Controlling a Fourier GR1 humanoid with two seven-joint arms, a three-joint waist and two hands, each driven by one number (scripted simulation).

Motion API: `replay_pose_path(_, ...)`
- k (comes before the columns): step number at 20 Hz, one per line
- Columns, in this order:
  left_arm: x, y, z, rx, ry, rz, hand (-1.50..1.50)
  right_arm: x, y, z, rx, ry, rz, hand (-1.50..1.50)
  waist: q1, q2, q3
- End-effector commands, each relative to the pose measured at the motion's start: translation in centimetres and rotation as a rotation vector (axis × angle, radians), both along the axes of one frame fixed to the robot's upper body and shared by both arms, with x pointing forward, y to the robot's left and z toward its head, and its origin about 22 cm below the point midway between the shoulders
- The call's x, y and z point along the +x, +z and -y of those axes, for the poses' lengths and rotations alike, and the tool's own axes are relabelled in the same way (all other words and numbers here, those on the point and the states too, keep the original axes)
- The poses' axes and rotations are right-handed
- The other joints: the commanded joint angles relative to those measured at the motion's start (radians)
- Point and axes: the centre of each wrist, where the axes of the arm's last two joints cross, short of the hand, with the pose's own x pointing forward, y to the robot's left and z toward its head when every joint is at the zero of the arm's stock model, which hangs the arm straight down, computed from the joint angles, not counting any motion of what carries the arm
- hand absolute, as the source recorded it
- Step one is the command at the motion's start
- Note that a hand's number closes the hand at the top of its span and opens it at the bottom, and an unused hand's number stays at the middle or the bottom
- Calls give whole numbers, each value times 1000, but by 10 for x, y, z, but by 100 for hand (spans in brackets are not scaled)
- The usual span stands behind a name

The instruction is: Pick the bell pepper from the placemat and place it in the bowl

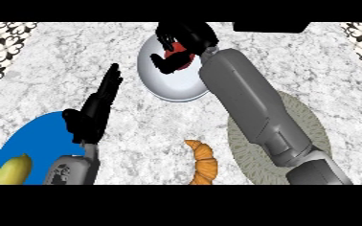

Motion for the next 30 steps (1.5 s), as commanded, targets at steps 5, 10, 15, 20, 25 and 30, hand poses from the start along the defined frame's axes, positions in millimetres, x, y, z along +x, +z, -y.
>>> replay_pose_path(5, 2, 9, 2, -12, -11, 9, 0, 16, -41, 19, 21, 145, -237, -150, 11, 4, 1)
replay_pose_path(10, 10, 8, 8, -1, -12, 9, 0, 20, -36, 21, 228, 203, -232, -150, 11, 5, 1)
replay_pose_path(15, -7, -12, -1, -2, 5, -9, 0, 30, -19, 37, 423, 156, -185, -150, -4, -1, 0)
replay_pose_path(20, 1, -8, 13, 0, 15, 0, 0, 38, -18, 60, 492, 112, -298, -150, -11, -2, 0)
replay_pose_path(25, 1, 13, -10, 11, 27, 4, 0, 50, 0, 106, 552, 135, -406, -150, -13, -6, 1)
replay_pose_path(30, 7, 5, -11, 13, 13, 2, 0, 53, 4, 132, 582, 195, -467, -150, -15, -5, 1)
